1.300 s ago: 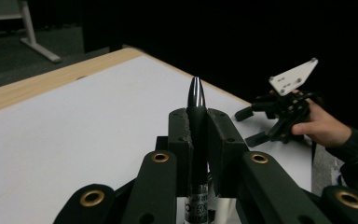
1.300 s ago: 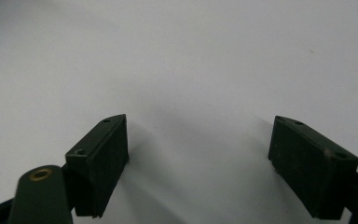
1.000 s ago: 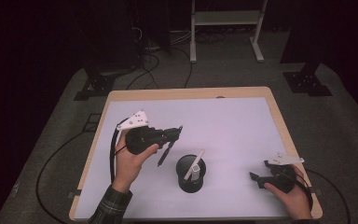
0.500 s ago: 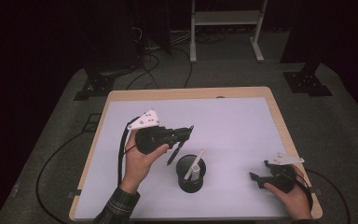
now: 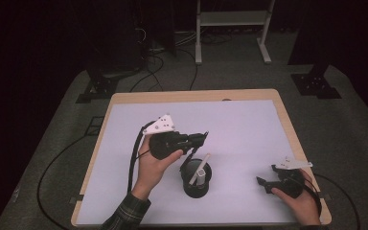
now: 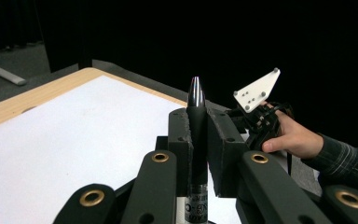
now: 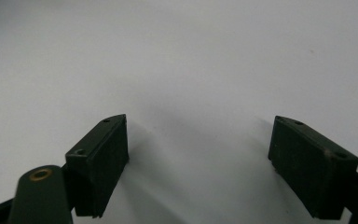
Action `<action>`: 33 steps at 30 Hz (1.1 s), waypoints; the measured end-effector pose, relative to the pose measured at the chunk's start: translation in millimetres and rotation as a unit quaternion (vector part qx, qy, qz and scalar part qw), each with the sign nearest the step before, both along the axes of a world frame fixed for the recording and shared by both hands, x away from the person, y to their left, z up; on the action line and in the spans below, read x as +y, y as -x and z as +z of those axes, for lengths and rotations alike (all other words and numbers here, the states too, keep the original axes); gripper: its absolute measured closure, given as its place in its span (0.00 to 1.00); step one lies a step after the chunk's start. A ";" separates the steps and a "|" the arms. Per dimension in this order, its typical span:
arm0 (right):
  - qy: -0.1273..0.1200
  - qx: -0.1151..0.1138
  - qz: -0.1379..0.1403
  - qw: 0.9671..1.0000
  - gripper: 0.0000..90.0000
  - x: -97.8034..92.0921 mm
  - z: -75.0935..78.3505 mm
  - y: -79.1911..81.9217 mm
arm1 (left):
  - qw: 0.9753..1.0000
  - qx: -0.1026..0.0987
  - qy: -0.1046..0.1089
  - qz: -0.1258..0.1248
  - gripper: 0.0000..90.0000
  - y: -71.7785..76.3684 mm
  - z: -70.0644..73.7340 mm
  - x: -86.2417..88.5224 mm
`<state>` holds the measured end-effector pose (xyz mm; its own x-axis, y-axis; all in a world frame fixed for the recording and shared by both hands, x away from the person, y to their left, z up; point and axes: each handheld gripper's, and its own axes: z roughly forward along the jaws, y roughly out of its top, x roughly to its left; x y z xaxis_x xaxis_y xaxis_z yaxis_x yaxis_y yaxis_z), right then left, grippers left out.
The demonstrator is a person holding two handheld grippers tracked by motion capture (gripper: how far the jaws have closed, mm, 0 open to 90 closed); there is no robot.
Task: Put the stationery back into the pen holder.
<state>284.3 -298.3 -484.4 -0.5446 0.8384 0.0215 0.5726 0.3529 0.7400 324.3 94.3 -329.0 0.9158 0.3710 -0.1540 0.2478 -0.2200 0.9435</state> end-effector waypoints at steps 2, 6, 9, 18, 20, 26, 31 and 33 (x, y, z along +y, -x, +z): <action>0.000 0.000 0.000 1.000 0.21 0.0 0.1 0.1 | 1.000 0.003 0.000 -0.002 0.89 -0.7 -2.2 -2.4; 0.000 0.000 -0.001 1.000 0.21 0.0 0.0 0.0 | 1.000 0.005 -0.003 -0.003 0.89 -2.5 -6.9 -6.1; 0.000 0.000 0.000 1.000 0.21 0.0 0.0 0.0 | 1.000 0.008 -0.002 -0.001 0.89 -3.7 -11.1 -8.8; 0.000 0.000 0.000 1.000 0.21 0.0 0.0 0.0 | 1.000 0.010 -0.007 0.001 0.89 -8.9 -21.2 -13.1; 0.000 0.000 0.000 1.000 0.21 0.0 -0.1 0.0 | 1.000 0.012 -0.006 0.003 0.89 -10.0 -23.0 -12.7; -0.001 0.001 0.000 1.000 0.21 0.0 0.1 0.1 | 1.000 0.019 -0.012 0.007 0.89 -12.8 -28.5 -12.1; -0.001 0.001 0.000 1.000 0.21 0.0 0.0 0.0 | 1.000 0.024 -0.017 0.010 0.89 -14.6 -33.2 -11.3; -0.001 0.000 0.000 1.000 0.21 -0.1 0.0 0.0 | 0.999 0.025 -0.023 0.011 0.89 -14.7 -34.9 -10.9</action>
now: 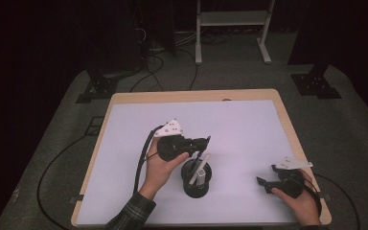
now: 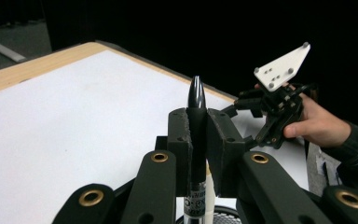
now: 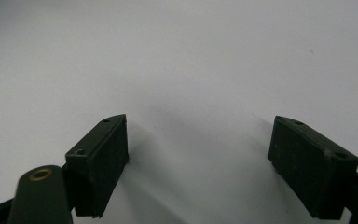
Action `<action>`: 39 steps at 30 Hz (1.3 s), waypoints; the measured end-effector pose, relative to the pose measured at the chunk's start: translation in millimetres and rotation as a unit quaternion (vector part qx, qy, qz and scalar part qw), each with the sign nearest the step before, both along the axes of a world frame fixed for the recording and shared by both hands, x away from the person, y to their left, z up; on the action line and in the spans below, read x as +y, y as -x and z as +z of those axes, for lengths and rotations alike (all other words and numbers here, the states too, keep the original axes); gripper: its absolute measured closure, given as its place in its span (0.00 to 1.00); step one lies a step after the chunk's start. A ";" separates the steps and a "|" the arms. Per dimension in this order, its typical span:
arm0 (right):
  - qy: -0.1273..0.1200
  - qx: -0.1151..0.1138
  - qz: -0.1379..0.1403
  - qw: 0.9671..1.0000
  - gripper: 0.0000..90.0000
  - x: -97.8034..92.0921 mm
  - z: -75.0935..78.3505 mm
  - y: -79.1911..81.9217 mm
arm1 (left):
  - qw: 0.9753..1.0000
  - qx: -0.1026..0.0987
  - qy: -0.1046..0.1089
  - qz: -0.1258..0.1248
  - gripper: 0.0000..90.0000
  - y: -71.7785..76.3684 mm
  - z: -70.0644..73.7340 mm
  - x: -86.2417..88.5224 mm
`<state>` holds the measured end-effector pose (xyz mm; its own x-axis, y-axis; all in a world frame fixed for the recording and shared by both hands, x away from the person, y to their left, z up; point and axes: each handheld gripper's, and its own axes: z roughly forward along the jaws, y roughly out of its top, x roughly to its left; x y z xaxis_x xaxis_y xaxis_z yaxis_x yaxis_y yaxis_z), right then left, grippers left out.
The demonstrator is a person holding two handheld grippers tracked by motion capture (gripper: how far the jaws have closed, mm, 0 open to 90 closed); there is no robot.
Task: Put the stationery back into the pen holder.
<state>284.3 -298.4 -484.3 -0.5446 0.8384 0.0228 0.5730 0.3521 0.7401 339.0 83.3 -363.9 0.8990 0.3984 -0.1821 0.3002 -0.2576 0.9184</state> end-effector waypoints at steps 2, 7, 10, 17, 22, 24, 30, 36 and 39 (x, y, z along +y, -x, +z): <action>0.000 0.000 0.000 1.000 0.21 0.0 0.0 0.0 | 1.000 0.002 -0.007 0.000 0.89 0.2 -1.4 0.7; 0.001 -0.001 0.001 1.000 0.21 -0.1 -0.2 -0.1 | 1.000 0.006 -0.013 -0.002 0.89 1.7 -3.2 2.7; 0.000 0.000 0.000 1.000 0.21 0.0 0.0 0.0 | 1.000 0.006 -0.016 -0.001 0.89 2.5 -5.1 4.1; 0.001 -0.001 0.000 1.000 0.21 0.0 -0.1 0.0 | 1.000 0.011 -0.027 0.000 0.89 4.5 -10.2 6.3; 0.000 0.000 0.000 1.000 0.21 0.0 0.0 0.0 | 0.999 0.016 -0.030 0.002 0.89 5.5 -14.1 7.6; 0.000 0.000 0.000 1.000 0.21 0.0 0.0 0.0 | 0.999 0.016 -0.034 0.003 0.89 5.6 -16.3 8.2; 0.000 0.000 0.000 1.000 0.21 0.0 0.0 0.0 | 0.999 0.017 -0.043 0.005 0.89 7.9 -20.4 9.1; 0.000 0.000 0.000 1.000 0.21 0.0 0.0 0.0 | 0.998 0.018 -0.052 0.004 0.89 9.7 -22.5 10.5; 0.001 0.000 0.000 1.000 0.21 0.0 0.0 0.0 | 0.998 0.022 -0.054 0.006 0.89 11.0 -25.3 10.8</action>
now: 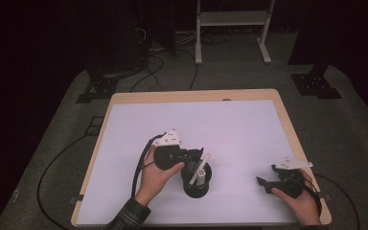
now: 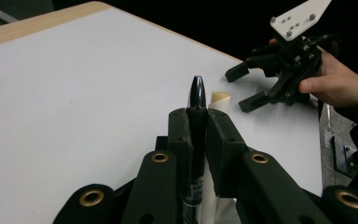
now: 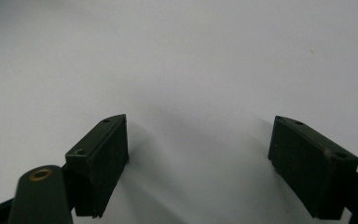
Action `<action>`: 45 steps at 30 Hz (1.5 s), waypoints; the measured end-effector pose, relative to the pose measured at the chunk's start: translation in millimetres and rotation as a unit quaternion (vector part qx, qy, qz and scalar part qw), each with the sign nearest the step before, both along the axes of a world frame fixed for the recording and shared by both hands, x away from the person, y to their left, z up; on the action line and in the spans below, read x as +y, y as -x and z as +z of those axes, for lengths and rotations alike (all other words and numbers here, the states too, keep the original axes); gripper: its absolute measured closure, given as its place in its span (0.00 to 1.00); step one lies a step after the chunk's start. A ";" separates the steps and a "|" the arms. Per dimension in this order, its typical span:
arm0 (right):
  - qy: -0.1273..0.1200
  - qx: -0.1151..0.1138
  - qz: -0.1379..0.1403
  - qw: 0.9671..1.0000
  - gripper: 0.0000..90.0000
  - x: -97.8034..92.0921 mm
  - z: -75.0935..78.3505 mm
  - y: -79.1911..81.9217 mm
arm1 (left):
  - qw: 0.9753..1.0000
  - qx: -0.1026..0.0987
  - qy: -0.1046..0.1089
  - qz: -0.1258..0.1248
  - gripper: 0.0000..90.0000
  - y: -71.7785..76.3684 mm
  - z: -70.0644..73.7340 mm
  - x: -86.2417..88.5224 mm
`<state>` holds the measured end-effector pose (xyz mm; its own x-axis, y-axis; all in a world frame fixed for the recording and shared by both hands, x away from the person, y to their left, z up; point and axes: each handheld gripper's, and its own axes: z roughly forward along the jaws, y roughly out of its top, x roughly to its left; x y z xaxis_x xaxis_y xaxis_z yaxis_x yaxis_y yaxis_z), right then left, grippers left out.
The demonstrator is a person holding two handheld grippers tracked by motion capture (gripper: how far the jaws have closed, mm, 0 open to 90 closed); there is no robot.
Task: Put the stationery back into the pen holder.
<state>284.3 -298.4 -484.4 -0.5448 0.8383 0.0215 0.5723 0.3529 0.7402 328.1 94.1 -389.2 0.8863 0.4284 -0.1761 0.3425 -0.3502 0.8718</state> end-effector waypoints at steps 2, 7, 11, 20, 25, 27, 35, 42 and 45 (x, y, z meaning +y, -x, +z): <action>0.000 0.000 0.000 1.000 0.21 0.0 0.0 0.0 | 1.000 0.003 -0.001 0.001 0.89 0.7 -1.3 0.4; 0.001 0.000 0.001 1.000 0.21 -0.1 0.0 0.0 | 1.000 0.005 -0.004 0.003 0.89 1.2 -3.6 1.1; 0.000 0.000 0.000 1.000 0.21 0.0 0.0 0.0 | 1.000 0.006 -0.003 0.003 0.88 0.6 -4.1 2.6; 0.000 0.000 0.000 1.000 0.21 0.0 0.0 0.0 | 1.000 -0.006 -0.005 0.008 0.77 4.1 0.5 7.5; 0.000 0.000 0.000 1.000 0.21 0.1 0.0 0.1 | 1.000 -0.010 -0.009 0.005 0.66 5.3 3.2 13.2; 0.000 0.000 0.000 1.000 0.21 0.0 0.0 0.1 | 1.000 -0.014 -0.010 0.010 0.61 5.9 3.9 16.3; 0.000 0.000 0.000 1.000 0.21 -0.1 0.0 0.1 | 0.999 -0.014 -0.030 0.032 0.38 6.5 6.0 32.1; -0.002 0.001 0.000 1.000 0.21 -0.2 0.0 0.1 | 0.998 -0.014 -0.034 0.050 0.23 3.9 6.5 47.5; -0.002 0.001 0.000 1.000 0.21 -0.2 -0.1 0.0 | 0.998 -0.012 -0.039 0.055 0.19 4.0 6.7 55.6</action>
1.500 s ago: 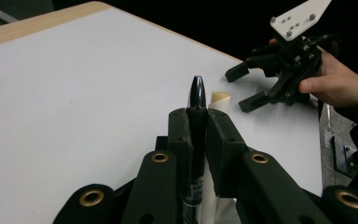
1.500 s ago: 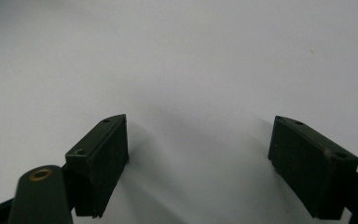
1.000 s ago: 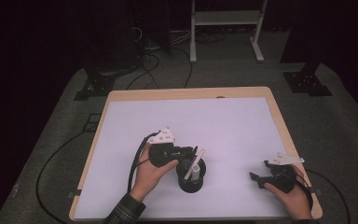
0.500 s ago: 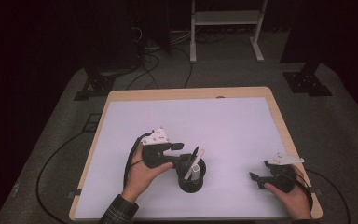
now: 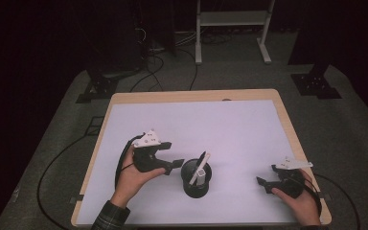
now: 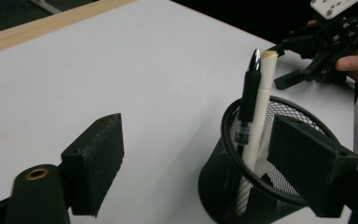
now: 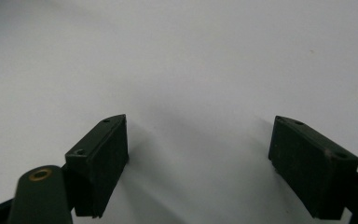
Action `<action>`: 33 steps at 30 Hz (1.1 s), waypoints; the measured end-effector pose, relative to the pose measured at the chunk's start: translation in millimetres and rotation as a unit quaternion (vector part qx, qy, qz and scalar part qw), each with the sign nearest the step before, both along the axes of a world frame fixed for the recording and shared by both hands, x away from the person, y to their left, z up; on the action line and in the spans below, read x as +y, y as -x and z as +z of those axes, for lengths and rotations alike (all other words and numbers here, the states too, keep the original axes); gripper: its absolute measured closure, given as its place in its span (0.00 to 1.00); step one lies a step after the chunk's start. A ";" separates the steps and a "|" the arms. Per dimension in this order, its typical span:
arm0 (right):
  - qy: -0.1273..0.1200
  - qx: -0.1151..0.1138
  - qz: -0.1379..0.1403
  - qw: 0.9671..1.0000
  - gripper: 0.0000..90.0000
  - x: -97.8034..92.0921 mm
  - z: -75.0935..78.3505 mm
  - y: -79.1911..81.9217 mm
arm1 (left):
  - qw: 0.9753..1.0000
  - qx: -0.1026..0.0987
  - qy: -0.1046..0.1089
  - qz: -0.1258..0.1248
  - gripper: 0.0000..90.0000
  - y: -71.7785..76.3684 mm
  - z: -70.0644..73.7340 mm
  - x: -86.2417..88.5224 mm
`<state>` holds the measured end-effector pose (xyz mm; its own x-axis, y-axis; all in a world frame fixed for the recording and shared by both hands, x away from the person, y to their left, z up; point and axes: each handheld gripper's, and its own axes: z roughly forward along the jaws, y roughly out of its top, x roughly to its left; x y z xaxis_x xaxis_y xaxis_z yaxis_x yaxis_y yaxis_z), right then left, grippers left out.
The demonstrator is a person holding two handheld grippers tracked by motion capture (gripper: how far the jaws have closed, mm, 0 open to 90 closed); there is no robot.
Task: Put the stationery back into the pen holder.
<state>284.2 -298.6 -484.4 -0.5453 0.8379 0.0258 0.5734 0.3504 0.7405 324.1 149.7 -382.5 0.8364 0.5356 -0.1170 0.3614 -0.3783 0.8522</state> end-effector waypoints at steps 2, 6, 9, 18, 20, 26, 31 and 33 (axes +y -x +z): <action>0.000 0.000 0.000 1.000 0.21 0.0 0.0 0.0 | 1.000 0.002 -0.002 0.004 0.17 0.2 -0.5 3.5; 0.000 0.000 0.000 1.000 0.21 0.0 0.0 -0.1 | 1.000 0.003 -0.011 0.012 0.13 1.2 -1.4 11.1; 0.001 0.000 0.000 1.000 0.21 0.1 0.0 0.0 | 1.000 0.003 -0.016 0.015 0.12 3.3 -2.1 16.4; 0.002 -0.001 0.000 1.000 0.21 0.3 0.1 0.1 | 0.999 0.007 -0.034 0.038 0.12 9.9 -11.4 37.8; 0.002 -0.001 0.000 1.000 0.21 0.3 0.0 0.1 | 0.998 0.009 -0.038 0.044 0.12 11.3 -13.4 42.8; 0.002 -0.001 0.000 1.000 0.21 0.3 0.0 0.1 | 0.996 0.012 -0.055 0.065 0.12 14.3 -21.5 56.8; 0.001 -0.001 0.000 1.000 0.21 0.4 0.0 0.1 | 0.994 0.016 -0.074 0.082 0.12 16.7 -30.6 67.3; 0.002 -0.001 0.000 1.000 0.21 0.4 0.0 0.1 | 0.993 0.019 -0.079 0.086 0.12 17.7 -33.8 70.6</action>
<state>284.1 -298.2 -484.4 -0.5447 0.8384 0.0221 0.5722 0.3523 0.7406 306.4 220.3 -416.4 0.7281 0.6836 -0.0506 0.4632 -0.4362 0.7715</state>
